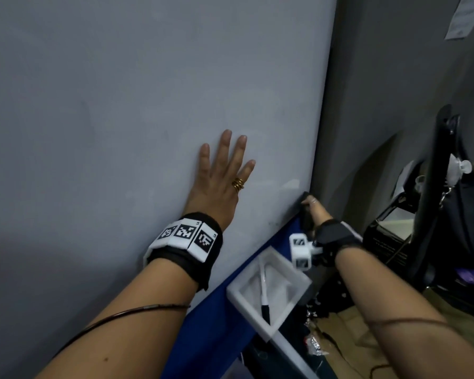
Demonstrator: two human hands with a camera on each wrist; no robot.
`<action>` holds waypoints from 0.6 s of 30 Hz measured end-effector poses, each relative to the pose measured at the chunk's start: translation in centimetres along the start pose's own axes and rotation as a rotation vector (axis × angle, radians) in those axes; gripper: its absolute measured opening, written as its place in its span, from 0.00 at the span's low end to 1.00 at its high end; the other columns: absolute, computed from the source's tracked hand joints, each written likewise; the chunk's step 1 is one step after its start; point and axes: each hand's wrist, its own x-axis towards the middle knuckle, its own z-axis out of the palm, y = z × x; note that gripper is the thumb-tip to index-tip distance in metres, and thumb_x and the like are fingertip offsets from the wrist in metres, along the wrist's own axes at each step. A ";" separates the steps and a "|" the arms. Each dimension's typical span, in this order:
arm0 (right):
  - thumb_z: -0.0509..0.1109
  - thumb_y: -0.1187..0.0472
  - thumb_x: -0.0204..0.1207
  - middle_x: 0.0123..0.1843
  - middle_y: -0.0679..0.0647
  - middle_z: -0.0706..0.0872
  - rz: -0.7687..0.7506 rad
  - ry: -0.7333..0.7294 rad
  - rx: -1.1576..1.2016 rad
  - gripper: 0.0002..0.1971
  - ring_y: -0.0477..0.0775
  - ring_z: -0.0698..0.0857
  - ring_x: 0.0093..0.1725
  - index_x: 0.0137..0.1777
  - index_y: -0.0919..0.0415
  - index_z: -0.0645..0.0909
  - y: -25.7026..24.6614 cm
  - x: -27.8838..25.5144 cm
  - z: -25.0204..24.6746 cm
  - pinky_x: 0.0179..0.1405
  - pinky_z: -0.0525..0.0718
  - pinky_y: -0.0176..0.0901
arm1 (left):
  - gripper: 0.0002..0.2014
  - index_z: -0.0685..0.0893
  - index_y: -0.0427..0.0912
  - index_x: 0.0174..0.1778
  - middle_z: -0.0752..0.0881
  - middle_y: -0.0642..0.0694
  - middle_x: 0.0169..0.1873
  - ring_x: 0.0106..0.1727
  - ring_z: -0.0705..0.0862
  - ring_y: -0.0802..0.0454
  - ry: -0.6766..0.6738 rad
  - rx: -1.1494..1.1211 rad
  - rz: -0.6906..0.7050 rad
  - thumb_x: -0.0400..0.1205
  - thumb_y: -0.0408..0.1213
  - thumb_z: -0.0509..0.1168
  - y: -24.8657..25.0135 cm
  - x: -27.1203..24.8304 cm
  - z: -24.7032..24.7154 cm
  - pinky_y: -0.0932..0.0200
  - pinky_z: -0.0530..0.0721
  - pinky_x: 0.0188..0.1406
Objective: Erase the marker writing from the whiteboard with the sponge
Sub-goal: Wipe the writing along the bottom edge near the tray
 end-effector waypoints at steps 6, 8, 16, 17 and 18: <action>0.71 0.49 0.63 0.34 0.52 0.79 0.091 -0.078 -0.043 0.10 0.52 0.76 0.34 0.32 0.54 0.77 2.8 -6.2 1.8 0.33 0.73 0.41 | 0.32 0.39 0.52 0.83 0.34 0.34 0.81 0.77 0.33 0.28 -0.021 0.010 0.015 0.86 0.49 0.49 0.2 0.0 -0.1 0.22 0.21 0.60; 0.67 0.52 0.75 0.41 0.55 0.81 0.124 -0.154 -0.052 0.09 0.55 0.79 0.42 0.37 0.55 0.80 4.7 -9.9 3.0 0.43 0.77 0.46 | 0.33 0.39 0.52 0.83 0.34 0.34 0.81 0.78 0.34 0.28 -0.023 0.005 0.006 0.86 0.48 0.49 0.2 0.0 -0.1 0.22 0.21 0.60; 0.66 0.56 0.73 0.36 0.54 0.80 0.112 -0.138 0.065 0.06 0.52 0.78 0.33 0.45 0.58 0.79 3.9 -8.9 3.1 0.27 0.75 0.39 | 0.32 0.37 0.52 0.83 0.32 0.34 0.81 0.75 0.30 0.26 -0.054 0.007 0.005 0.87 0.49 0.47 0.1 -0.1 -0.4 0.22 0.20 0.58; 0.66 0.57 0.72 0.32 0.53 0.80 0.101 -0.111 0.110 0.05 0.50 0.78 0.29 0.41 0.58 0.78 3.0 -7.4 2.6 0.22 0.73 0.36 | 0.32 0.37 0.53 0.83 0.33 0.34 0.81 0.76 0.31 0.26 -0.047 0.002 0.007 0.87 0.49 0.47 0.2 -0.1 -0.4 0.22 0.20 0.59; 0.66 0.57 0.71 0.26 0.50 0.80 0.079 -0.079 0.134 0.06 0.47 0.77 0.22 0.35 0.57 0.76 2.3 -5.4 2.0 0.16 0.71 0.32 | 0.32 0.38 0.53 0.83 0.33 0.34 0.81 0.77 0.32 0.27 -0.043 -0.003 0.008 0.87 0.49 0.47 0.2 -0.1 -0.4 0.22 0.21 0.59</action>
